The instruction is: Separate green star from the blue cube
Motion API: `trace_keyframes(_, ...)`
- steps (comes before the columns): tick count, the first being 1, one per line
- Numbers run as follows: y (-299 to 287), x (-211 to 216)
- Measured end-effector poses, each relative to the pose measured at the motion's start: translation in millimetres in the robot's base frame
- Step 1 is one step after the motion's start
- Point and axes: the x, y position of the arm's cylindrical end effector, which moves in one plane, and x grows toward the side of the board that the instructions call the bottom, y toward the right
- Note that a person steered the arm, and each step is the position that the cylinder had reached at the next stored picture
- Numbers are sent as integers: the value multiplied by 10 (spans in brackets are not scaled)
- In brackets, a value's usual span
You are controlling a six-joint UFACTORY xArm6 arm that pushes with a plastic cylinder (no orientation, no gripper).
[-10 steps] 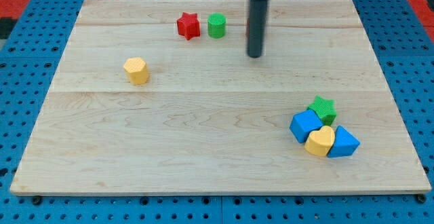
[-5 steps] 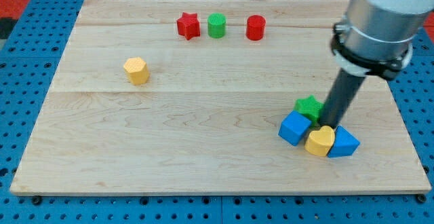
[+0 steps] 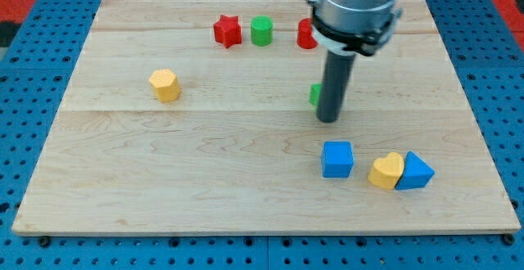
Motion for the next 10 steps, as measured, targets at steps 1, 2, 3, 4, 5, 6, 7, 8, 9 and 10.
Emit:
trace_keyframes(1,-30,-311)
trace_keyframes(2,-28,-595)
trace_keyframes(3,-25,-875)
trace_keyframes(4,-25,-1062)
trace_keyframes(5,105,-1156)
trace_keyframes(6,307,-1237)
trace_keyframes(7,421,-1308)
trace_keyframes(8,528,-1327)
trace_keyframes(9,528,-1261)
trace_keyframes(10,528,-1261)
